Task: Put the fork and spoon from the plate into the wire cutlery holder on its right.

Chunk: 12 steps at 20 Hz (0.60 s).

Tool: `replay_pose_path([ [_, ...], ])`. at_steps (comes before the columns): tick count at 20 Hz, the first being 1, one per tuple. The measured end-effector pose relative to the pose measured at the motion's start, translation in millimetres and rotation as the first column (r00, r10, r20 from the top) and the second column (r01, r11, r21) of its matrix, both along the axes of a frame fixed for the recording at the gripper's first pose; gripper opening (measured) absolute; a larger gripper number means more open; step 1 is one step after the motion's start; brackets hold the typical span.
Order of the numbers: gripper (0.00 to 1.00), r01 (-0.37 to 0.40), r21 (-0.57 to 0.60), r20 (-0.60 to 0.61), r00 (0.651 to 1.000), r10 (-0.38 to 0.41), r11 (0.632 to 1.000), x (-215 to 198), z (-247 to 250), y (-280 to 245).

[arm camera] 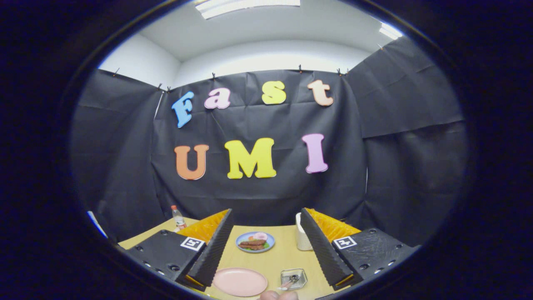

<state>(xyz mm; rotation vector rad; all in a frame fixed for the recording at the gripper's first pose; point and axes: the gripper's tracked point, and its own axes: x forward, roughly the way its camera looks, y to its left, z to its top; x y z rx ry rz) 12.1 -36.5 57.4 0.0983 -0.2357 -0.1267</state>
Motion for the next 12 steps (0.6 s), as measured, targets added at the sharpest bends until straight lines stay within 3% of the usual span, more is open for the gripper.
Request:
replay_pose_path([
  [4,0.96,-0.017,-0.022,0.014,1.0,0.017,1.0,-24.9,3.6,17.2],
  [12,0.96,0.026,-0.044,0.022,0.999,-0.026,0.999,-22.9,12.6,21.4],
])
